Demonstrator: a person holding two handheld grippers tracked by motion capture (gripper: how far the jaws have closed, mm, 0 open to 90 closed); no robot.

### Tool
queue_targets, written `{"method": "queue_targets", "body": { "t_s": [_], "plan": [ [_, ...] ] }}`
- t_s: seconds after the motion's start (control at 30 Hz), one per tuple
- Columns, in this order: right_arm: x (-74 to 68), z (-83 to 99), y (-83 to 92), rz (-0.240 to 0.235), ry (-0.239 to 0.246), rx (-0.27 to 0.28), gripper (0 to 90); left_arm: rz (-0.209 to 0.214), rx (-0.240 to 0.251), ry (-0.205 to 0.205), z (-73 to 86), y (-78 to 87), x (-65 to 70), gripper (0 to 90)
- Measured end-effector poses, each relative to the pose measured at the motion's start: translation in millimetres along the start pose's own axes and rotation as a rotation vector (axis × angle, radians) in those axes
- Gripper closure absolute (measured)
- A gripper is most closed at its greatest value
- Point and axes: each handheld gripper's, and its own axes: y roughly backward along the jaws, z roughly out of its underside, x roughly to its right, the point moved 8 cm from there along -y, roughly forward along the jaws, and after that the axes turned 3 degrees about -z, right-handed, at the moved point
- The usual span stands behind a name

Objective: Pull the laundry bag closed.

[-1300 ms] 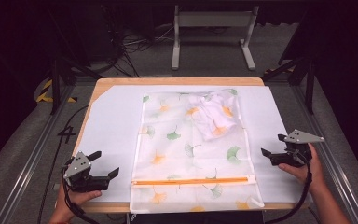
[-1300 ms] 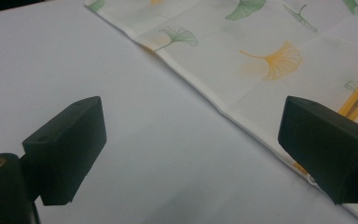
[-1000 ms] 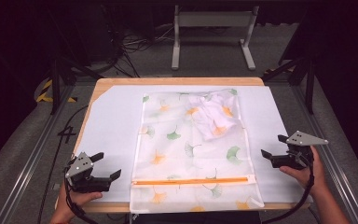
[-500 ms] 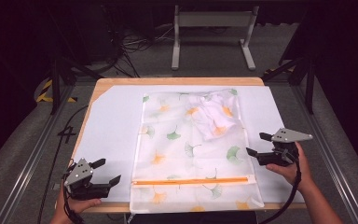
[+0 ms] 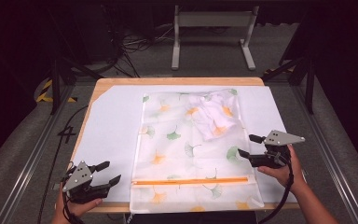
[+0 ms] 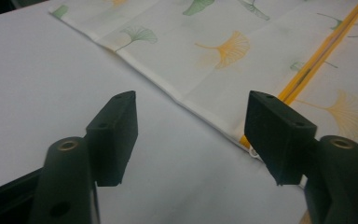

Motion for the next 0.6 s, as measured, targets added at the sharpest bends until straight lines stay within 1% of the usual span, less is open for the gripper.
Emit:
{"method": "queue_targets", "body": {
  "t_s": [0.03, 0.07, 0.13, 0.17, 0.2, 0.27, 0.37, 0.43, 0.47, 0.5, 0.53, 0.57, 0.6],
  "plan": [
    [-3.0, -1.6, -1.1, -0.004, 0.006, 0.001, 32.3, 0.006, 0.002, -0.002, -0.6, 0.6, 1.0, 43.4],
    [-7.1, -3.5, -2.6, -0.012, 0.012, 0.005, 33.0, 0.007, 0.005, -0.006, -1.3, 0.7, 1.7, 46.2],
    [-16.5, -6.7, -7.9, -0.032, 0.034, -0.004, 32.8, 0.013, 0.003, -0.01, -1.7, 0.5, 2.9, 48.3],
    [-20.9, -8.0, -11.3, -0.034, 0.049, -0.014, 33.0, 0.007, -0.003, -0.019, -1.4, 0.1, 3.0, 50.9],
    [-25.7, -9.5, -15.1, -0.039, 0.06, -0.024, 33.5, 0.011, 0.002, -0.024, -1.5, 0.2, 3.8, 53.0],
    [-36.9, -15.5, -23.1, -0.061, 0.078, -0.026, 33.7, 0.023, 0.007, -0.025, -1.6, 1.1, 5.2, 55.9],
    [-52.8, -23.3, -33.7, -0.101, 0.092, -0.032, 34.8, 0.041, 0.008, -0.035, -1.6, 2.8, 7.9, 63.0],
    [-63.6, -29.9, -42.2, -0.123, 0.107, -0.034, 36.7, 0.046, -0.004, -0.051, -1.2, 4.0, 11.7, 71.3],
    [-71.1, -34.3, -47.9, -0.146, 0.113, -0.034, 39.4, 0.052, -0.008, -0.062, -1.3, 4.7, 13.4, 75.6],
    [-75.5, -36.9, -51.3, -0.154, 0.116, -0.034, 40.6, 0.063, -0.007, -0.067, -2.0, 5.2, 16.2, 79.2],
    [-81.2, -40.6, -56.2, -0.165, 0.121, -0.033, 41.8, 0.071, -0.016, -0.077, -2.4, 5.5, 19.2, 83.6],
    [-89.5, -45.0, -62.2, -0.193, 0.126, -0.032, 45.7, 0.08, -0.024, -0.085, -2.6, 5.3, 21.9, 86.7],
    [-96.1, -48.3, -67.6, -0.208, 0.137, -0.033, 47.2, 0.09, -0.029, -0.091, -2.8, 4.9, 24.9, 87.9]
  ]
}}
